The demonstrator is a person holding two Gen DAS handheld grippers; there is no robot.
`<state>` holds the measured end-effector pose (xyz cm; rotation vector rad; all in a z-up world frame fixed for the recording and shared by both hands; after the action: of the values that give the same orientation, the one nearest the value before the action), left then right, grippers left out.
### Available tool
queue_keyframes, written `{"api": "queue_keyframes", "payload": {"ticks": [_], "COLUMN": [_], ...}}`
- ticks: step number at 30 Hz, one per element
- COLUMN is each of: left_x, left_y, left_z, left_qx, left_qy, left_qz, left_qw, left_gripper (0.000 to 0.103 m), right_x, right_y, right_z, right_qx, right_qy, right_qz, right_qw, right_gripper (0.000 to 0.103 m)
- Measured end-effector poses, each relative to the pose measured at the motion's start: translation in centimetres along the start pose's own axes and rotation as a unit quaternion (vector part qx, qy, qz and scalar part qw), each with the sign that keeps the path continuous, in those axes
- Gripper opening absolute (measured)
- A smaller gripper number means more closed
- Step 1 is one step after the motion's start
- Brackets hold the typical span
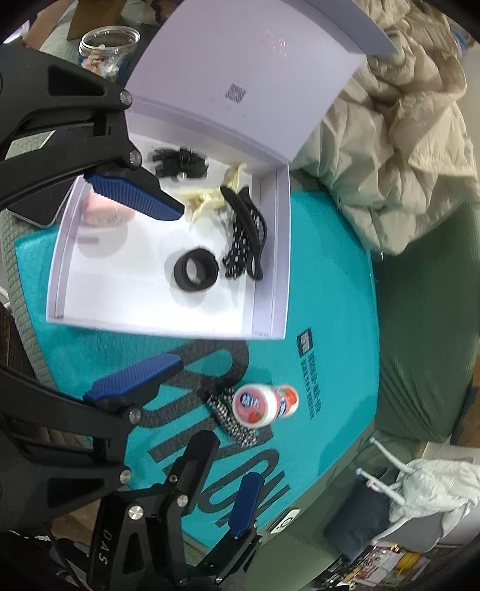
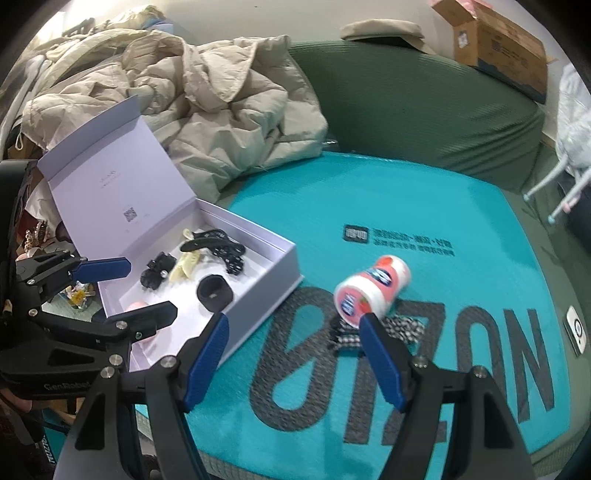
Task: Organize objects
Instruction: 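Withdraw both tools from the box toward the candy bottle and gingham scrunchie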
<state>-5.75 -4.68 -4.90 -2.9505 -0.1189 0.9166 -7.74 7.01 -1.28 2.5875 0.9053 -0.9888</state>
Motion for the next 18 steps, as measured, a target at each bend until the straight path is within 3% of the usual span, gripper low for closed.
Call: {"api": "queue_keyframes", "payload": {"ticks": [18], "left_x": [0.5], "left_y": [-5.9], "left_z": [2.5], "left_qx": [0.039], "left_qy": [0.028], "left_qz": [0.055], "left_qw": [0.9974], "left_gripper": [0.074], "right_x": [4.7], "right_y": [-5.3], "right_z": [-1.0], "right_qx": [0.032], "right_qy": [0.019], "right_qz": [0.062], "right_qw": [0.997], "right_gripper": [0.074]}}
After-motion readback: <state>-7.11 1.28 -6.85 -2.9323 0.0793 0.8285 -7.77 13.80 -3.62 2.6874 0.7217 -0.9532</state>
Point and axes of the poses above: each gripper's, at about its wrist camera, not at the fingertips, and z roughly the way its jaws point, y to its left, x to its underside, the point moved 5 cm from there along z, roughly the way its jaws point, and after that the axes turned 7 degrees about -z, right-handed, at the moved point
